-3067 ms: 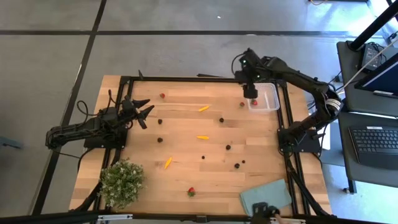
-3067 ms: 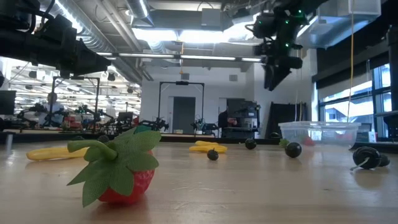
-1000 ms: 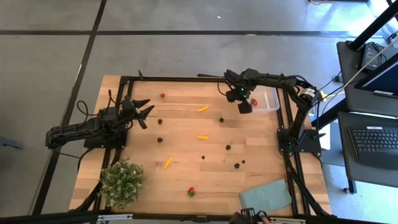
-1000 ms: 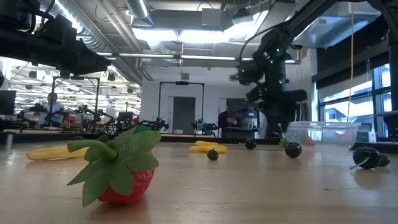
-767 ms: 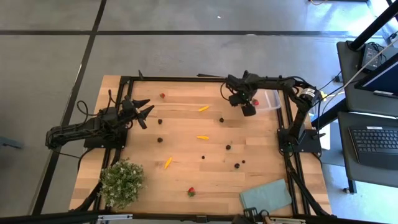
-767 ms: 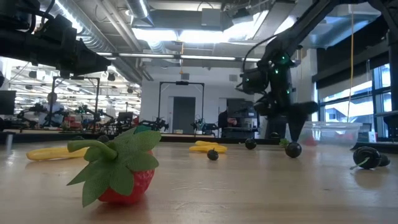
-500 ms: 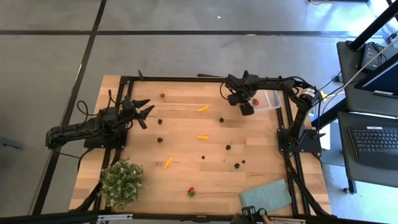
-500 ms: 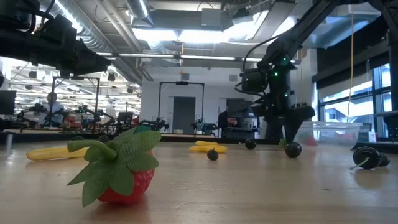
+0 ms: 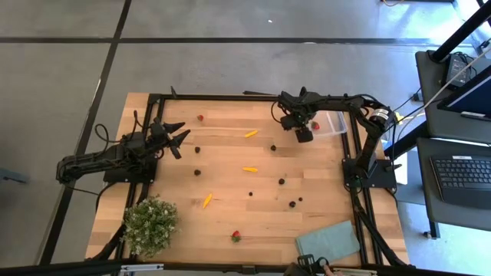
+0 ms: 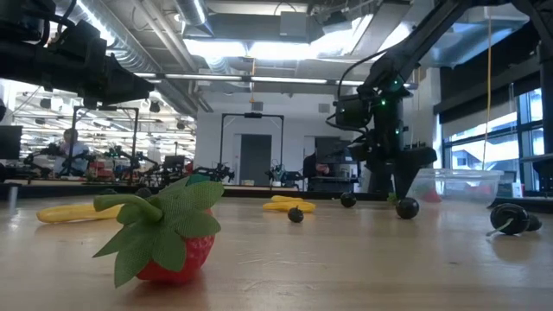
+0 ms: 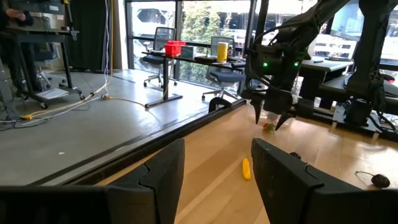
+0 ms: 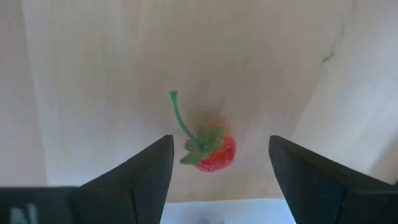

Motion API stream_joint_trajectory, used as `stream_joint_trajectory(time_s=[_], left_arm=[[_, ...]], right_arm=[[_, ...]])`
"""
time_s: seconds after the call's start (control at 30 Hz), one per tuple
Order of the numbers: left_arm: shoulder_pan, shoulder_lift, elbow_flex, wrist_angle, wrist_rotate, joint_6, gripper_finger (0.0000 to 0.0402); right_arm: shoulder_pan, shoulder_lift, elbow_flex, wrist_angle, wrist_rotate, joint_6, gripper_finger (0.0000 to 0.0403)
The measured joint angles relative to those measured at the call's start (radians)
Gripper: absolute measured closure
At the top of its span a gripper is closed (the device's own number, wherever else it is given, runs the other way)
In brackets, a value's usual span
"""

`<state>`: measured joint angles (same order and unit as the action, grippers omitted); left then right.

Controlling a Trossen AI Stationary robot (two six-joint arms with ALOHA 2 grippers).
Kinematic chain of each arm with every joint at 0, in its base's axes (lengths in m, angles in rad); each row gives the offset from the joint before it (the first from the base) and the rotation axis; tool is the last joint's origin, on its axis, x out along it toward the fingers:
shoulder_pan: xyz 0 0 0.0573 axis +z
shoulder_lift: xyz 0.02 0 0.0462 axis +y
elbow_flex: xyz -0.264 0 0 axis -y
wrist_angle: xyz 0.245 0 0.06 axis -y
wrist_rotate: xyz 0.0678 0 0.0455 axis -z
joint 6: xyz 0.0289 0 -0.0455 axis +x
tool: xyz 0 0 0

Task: Pick and placing Produce into tupperware
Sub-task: Put the red strawberry into the transparent bin

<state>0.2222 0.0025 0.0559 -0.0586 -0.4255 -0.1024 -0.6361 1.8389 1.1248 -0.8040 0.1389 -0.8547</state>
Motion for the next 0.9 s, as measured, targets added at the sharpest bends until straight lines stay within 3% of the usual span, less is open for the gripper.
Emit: stream_joint_trajectory(time_s=[0.47, 0.9], left_arm=[[0.0, 0.0, 0.0, 0.0, 0.0, 0.0, 0.0223], [0.0, 0.0, 0.0, 0.0, 0.0, 0.0, 0.0223]], right_arm=[[-0.002, -0.005, -0.072, 0.015, 0.002, 0.015, 0.0146], [-0.001, -0.003, -0.077, 0.016, -0.01, 0.042, 0.0255]])
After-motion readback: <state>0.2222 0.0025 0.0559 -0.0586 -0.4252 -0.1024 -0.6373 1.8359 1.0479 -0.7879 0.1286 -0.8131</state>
